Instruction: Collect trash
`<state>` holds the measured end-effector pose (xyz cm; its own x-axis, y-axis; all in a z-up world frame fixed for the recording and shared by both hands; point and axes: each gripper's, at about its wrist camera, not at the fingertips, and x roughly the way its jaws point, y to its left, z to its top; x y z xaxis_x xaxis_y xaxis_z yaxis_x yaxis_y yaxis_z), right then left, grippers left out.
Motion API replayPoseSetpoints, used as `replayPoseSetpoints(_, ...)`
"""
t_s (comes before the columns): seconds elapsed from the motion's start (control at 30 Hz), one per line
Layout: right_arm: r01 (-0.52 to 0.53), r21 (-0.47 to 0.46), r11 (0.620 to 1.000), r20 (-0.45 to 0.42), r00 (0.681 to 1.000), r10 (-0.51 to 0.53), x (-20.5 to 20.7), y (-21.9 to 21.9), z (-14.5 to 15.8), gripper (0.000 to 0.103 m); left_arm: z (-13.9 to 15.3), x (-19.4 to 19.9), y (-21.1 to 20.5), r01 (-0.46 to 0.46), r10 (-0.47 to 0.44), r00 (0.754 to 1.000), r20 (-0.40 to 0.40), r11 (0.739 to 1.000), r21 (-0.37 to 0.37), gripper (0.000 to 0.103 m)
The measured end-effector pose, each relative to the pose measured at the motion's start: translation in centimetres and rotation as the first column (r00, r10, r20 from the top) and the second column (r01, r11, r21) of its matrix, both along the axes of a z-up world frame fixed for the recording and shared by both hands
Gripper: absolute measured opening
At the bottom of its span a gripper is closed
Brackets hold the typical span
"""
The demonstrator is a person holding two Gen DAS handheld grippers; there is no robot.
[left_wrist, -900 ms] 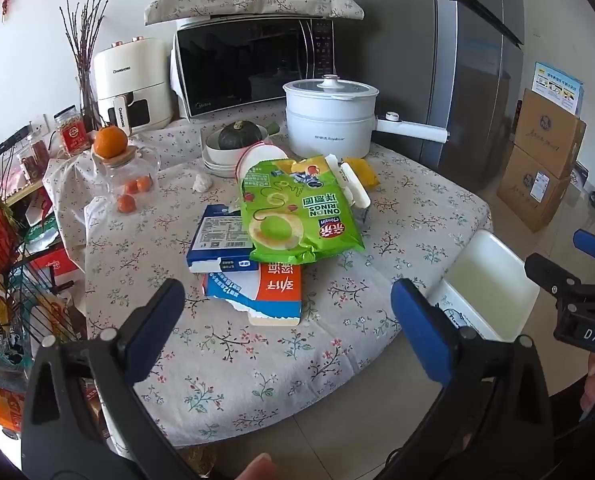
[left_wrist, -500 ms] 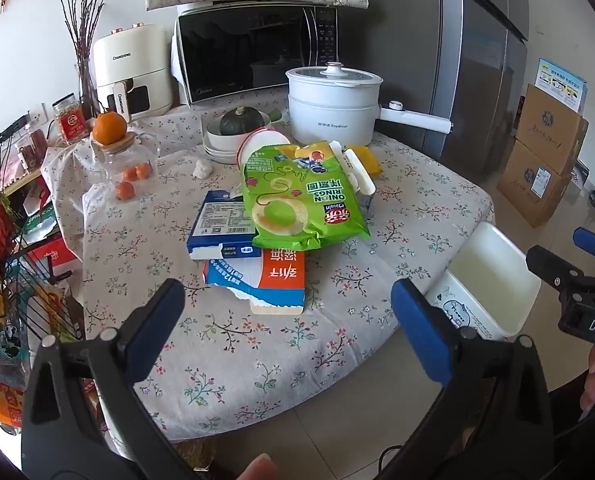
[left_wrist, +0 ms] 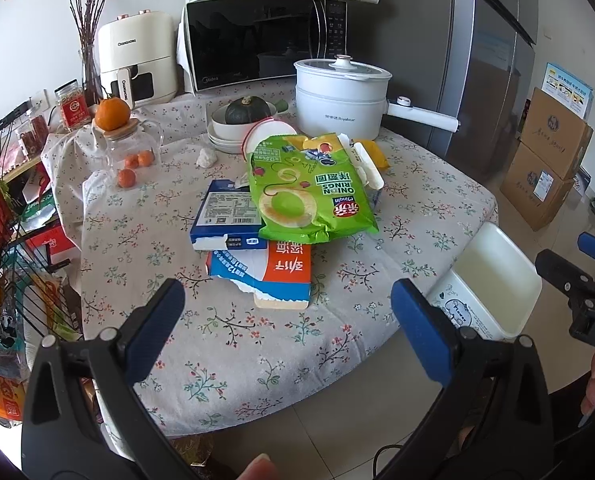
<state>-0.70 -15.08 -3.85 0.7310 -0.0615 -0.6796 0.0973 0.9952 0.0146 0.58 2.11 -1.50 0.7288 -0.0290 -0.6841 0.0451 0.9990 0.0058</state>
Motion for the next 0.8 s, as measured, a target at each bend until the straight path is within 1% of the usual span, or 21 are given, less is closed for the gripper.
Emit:
replayPoseSetpoints(0.13, 0.017, 0.011, 1.0, -0.012, 1.0, -0.017, 0.65, -0.29, -0.15, 0.103, 0.01, 0.08, 0.53, 0.001, -0.002, 1.0, -0.007, 1.0, -0.017, 0.102)
replayPoseSetpoints(0.43, 0.008, 0.014, 1.0, -0.008, 1.0, -0.008, 0.88, 0.37, 0.04, 0.103, 0.02, 0.03, 0.83, 0.0, -0.001, 1.0, -0.011, 0.999, -0.033, 0.102)
replayPoseSetpoints(0.8, 0.007, 0.026, 1.0, -0.013, 1.0, -0.007, 0.78, 0.2, -0.02, 0.103, 0.22, -0.05, 0.8, -0.007, 0.007, 1.0, 0.003, 0.999, -0.033, 0.102)
